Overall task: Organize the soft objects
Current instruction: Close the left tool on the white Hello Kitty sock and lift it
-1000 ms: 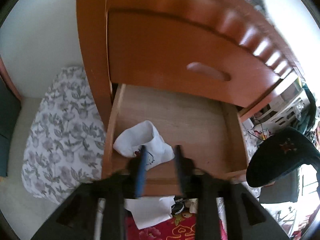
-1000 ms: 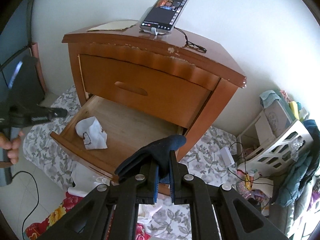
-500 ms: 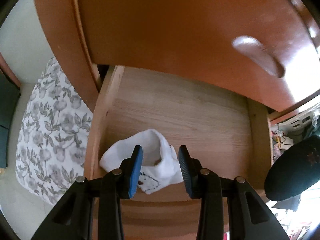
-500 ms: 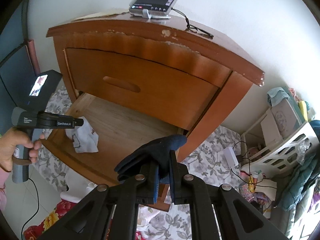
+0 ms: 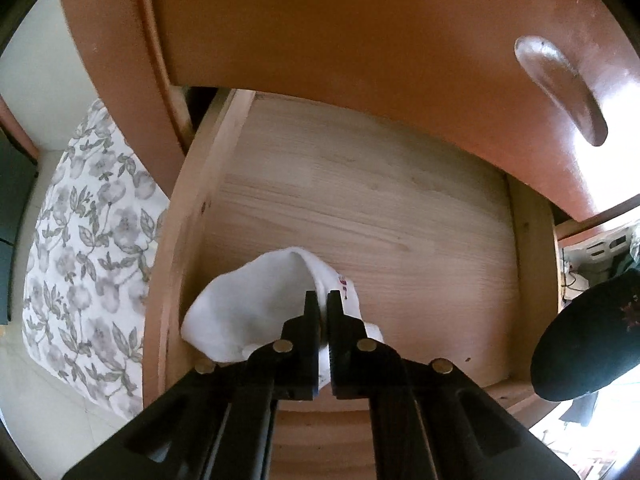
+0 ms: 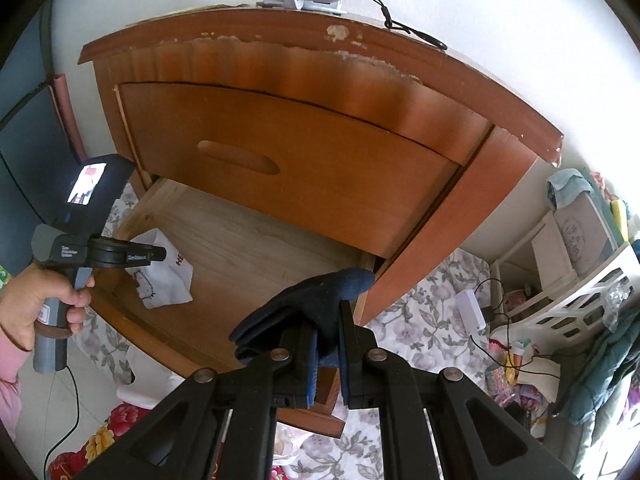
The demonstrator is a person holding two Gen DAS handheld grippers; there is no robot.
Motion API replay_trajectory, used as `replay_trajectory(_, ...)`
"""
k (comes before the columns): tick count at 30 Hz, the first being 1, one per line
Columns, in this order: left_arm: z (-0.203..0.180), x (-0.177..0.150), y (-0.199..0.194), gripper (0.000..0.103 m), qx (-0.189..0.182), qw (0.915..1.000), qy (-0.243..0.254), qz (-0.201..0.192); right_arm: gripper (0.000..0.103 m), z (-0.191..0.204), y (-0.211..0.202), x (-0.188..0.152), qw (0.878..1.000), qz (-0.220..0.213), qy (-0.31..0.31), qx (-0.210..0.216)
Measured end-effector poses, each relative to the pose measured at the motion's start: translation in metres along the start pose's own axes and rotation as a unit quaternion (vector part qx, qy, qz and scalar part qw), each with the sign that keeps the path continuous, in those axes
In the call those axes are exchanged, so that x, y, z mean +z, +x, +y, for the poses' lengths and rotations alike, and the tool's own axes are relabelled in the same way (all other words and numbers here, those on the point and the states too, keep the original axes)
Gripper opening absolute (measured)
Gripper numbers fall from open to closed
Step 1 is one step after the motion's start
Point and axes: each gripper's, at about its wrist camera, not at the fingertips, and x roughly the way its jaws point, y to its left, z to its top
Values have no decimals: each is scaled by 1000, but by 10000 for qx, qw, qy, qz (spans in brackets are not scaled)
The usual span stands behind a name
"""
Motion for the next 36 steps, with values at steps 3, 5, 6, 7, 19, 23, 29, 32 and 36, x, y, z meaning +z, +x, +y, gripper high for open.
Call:
replay_trajectory(3,5,1,-7,2,-137,9998,-60,-104,9,0,-2,-1,10000,-15,17,-2)
replay_trajectory(5,6,-1,-15,2,-211,9996,-48,-199,9,0,-3,-1,10000,-19,26,-7)
replay_trajectory(6,6,-2,-19,2,-237,9994,-30,-240,9,0,-4,-1,10000,-20,35,-21)
replay_trajectory(7,5,-3,-25,2,-265,9992,-10,-291,9,0,-4,-1,10000,-22,43,-29)
replay_trajectory(19,-10,-18,-150,2,-821,9829,381,-1606,9,2,-49,-4,9991,-351,134,-171)
replay_trajectory(23,-25,-26,-190,2,-918,9737,530,-2017,9,7,-71,-6,9984,-514,118,-186)
replay_trajectory(29,-33,-49,-231,2,-1024,9653,751,-2282,9,16,-106,-12,9969,-751,62,-240)
replay_trajectory(32,-35,-59,-248,2,-1117,9618,797,-2370,9,19,-123,-15,9959,-867,37,-261)
replay_trajectory(36,-41,-76,-271,2,-1177,9570,879,-2500,9,22,-147,-19,9944,-1014,1,-301)
